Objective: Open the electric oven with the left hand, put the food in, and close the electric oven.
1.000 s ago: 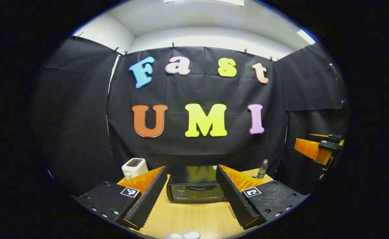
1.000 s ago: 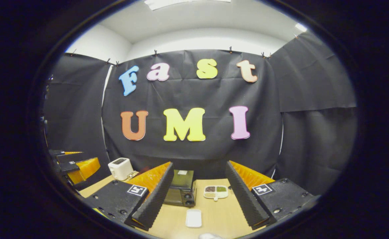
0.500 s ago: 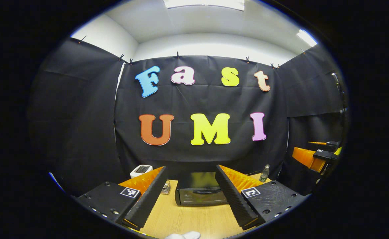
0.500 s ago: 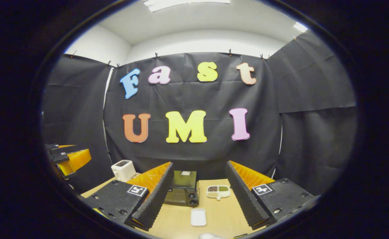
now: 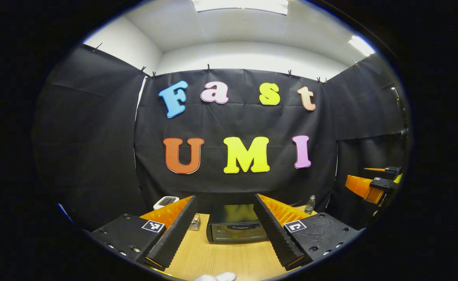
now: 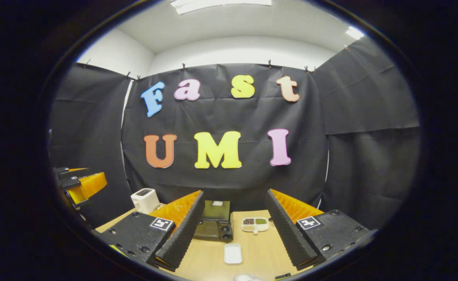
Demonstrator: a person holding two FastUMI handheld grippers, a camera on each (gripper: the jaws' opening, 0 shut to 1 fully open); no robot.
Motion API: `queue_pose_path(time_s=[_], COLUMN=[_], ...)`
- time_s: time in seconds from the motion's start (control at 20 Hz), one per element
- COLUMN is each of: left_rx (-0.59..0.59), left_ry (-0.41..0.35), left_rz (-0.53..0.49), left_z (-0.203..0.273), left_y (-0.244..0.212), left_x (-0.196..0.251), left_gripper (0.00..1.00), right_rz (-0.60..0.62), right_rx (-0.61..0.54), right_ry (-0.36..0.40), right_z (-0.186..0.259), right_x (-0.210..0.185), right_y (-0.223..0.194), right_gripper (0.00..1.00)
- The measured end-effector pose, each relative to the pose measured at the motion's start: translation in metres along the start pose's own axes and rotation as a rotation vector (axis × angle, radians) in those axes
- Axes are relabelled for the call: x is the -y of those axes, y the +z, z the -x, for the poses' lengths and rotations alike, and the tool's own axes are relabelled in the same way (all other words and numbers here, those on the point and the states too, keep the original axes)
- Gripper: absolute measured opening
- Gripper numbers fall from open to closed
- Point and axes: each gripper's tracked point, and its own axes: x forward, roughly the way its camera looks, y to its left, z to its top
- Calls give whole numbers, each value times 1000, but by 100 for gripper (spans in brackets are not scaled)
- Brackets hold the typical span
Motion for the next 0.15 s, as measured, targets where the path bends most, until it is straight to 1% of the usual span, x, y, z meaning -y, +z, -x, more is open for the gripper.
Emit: queue_pose_path(time_s=[0.15], left_rx=[-6], left_ry=[-8], left_rz=[-2], left_z=[3], left_y=[0], left_x=[1], left_gripper=[95], right_rz=[-8], right_rx=[-7], right_ry=[-2], right_z=[2], right_x=[0], right_y=[-2], right_gripper=[89])
